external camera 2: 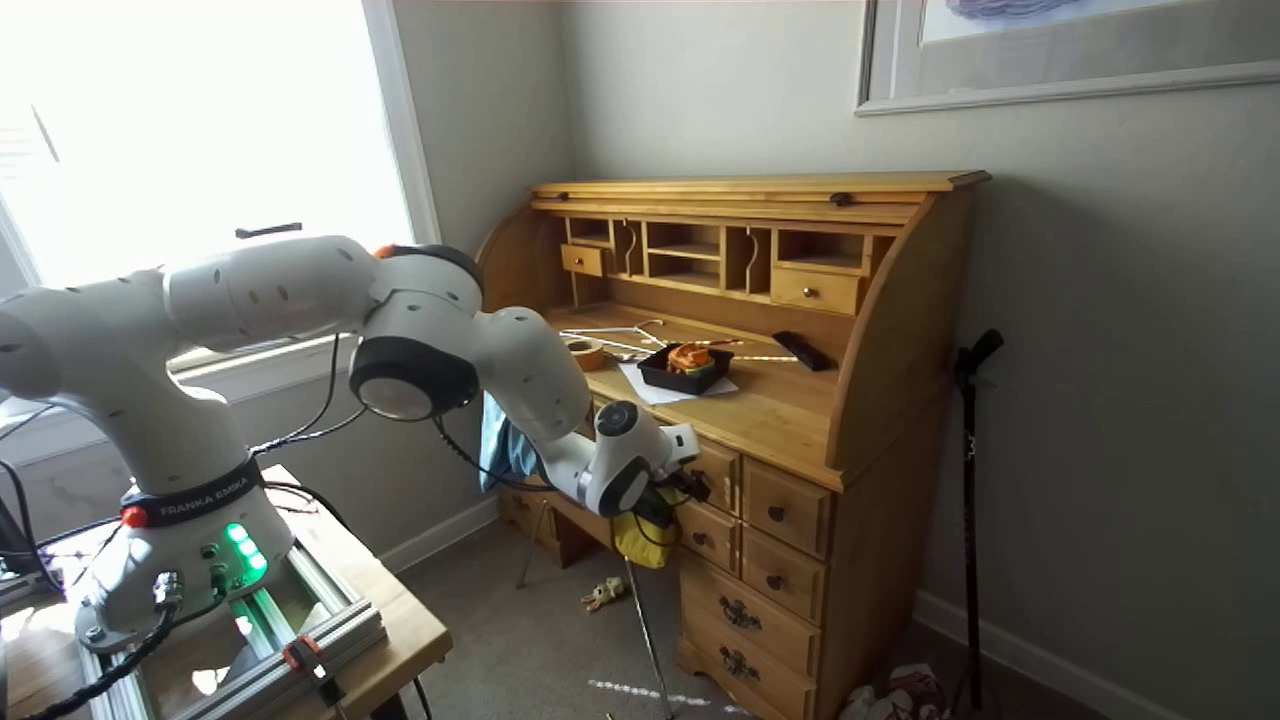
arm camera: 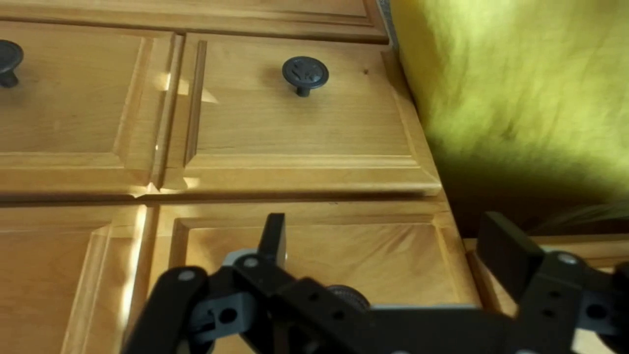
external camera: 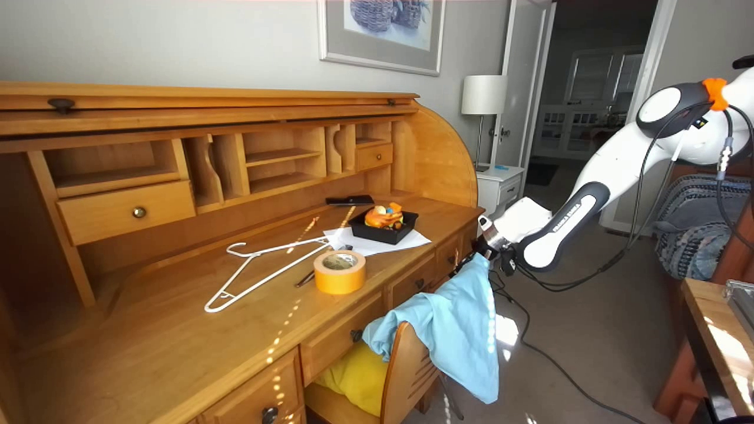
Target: Open the topmost drawer on the bottom part of the cabinet.
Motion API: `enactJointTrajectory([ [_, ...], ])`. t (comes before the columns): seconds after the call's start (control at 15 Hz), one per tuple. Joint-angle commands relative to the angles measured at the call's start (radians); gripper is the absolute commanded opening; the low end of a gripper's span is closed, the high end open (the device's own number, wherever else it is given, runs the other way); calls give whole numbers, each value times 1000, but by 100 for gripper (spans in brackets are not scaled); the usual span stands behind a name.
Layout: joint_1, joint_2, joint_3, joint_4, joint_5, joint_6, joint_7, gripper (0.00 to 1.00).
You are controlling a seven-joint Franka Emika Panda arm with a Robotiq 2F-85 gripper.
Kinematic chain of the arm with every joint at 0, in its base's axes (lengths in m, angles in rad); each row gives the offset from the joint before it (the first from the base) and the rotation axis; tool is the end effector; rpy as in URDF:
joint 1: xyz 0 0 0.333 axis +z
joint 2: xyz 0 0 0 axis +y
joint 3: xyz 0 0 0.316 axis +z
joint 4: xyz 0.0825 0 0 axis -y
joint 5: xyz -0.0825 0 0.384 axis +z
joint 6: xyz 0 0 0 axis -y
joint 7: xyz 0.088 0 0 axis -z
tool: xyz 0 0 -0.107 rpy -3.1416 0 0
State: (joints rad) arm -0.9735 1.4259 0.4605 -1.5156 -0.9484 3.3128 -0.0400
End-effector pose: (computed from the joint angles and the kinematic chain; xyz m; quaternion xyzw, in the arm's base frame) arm 0.5717 -0.2715 -0.0454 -0.9444 -0.0126 -0.3255 0.0440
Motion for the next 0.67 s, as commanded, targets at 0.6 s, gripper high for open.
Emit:
enactJointTrajectory([
  [0.6,9,34,7,34,-14,32,-22,100],
])
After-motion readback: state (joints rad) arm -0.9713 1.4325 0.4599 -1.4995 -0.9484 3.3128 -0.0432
